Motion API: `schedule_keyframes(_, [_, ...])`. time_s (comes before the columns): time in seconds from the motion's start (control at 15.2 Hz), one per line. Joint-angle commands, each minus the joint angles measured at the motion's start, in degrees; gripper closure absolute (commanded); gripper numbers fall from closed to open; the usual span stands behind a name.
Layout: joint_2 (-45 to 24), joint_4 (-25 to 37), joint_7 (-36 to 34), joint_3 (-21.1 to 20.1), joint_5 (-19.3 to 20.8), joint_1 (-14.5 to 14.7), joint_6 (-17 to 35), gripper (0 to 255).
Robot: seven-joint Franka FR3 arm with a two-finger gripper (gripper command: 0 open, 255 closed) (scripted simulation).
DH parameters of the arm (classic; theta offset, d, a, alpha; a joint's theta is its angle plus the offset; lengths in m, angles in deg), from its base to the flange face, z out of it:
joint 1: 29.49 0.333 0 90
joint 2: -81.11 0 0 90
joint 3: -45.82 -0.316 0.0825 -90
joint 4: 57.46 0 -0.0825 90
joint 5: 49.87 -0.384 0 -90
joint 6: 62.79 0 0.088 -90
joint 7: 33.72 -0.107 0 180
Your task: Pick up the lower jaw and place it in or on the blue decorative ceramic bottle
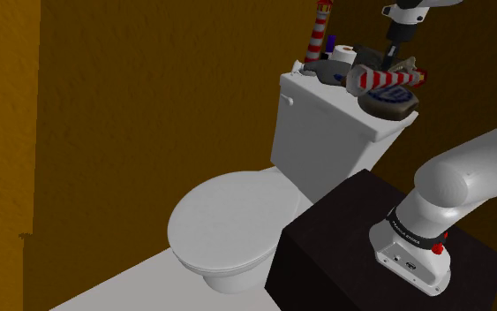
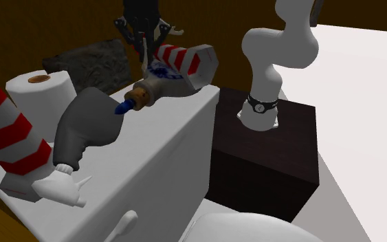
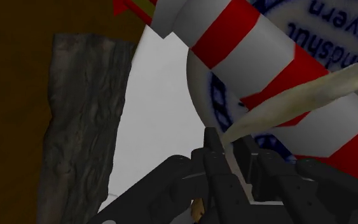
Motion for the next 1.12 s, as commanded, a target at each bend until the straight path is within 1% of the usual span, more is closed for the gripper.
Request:
schedule_keyframes(0.0, [-0.2,-0.9,-0.1,0.0,-0.1,0.0,0.3,255])
schedule_keyframes(0.4, [-0.2,-0.9,-0.1,0.0,-0.1,0.0,0.3,255])
schedule_keyframes(0.46, [-0.2,-0.9,-0.1,0.0,-0.1,0.0,0.2,0])
schedule_keyframes(0.79, [-0.2,-0.9,-0.1,0.0,-0.1,0.0,0.3,0])
schedule_keyframes(1.06, [0.1,6.0,0.1,-1.0,-0.6,0.4,-7.0,0])
